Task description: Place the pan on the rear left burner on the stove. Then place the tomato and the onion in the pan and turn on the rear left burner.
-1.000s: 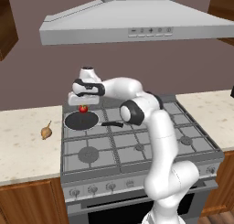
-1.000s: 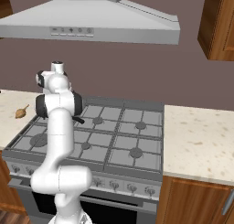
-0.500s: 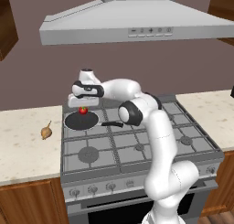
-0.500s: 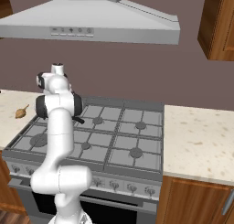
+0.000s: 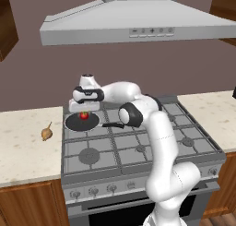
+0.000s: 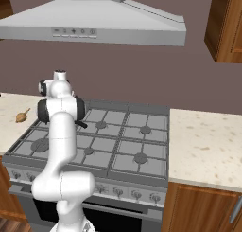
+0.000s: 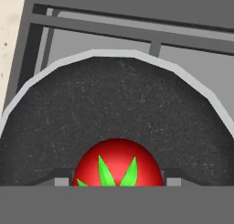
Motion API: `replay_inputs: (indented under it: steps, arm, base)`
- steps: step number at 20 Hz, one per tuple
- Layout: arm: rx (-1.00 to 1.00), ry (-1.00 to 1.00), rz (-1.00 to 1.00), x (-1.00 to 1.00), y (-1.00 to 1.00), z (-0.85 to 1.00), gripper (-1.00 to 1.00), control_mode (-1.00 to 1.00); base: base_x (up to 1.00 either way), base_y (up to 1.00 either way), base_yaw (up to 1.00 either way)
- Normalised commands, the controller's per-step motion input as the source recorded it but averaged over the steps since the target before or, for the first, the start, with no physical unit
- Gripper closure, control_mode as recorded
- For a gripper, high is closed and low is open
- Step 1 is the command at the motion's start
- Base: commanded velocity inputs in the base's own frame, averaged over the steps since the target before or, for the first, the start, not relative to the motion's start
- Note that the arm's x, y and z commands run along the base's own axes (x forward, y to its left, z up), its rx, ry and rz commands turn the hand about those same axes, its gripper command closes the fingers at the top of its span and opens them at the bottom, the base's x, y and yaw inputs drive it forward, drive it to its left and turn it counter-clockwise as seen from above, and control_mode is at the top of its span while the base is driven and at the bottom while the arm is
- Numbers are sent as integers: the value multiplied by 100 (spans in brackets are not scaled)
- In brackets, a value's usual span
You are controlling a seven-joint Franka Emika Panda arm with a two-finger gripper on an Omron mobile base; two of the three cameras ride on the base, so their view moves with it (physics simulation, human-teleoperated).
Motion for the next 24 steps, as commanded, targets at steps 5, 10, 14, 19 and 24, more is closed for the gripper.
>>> replay_inputs:
  steps: [5,10,14,19,24]
  arm:
    - [0,0,0,-9,0,-20,100,-100]
    - [0,0,0,-2,0,-8,100,-100]
    - [0,0,0,0,0,0,100,-100]
    - [0,0,0,0,0,0,-100,-100]
    - [0,0,0,0,3,0,-100,-100]
  base:
    - [0,0,0]
    - [0,0,0]
    - [0,0,0]
    - [0,0,0]
    - [0,0,0]
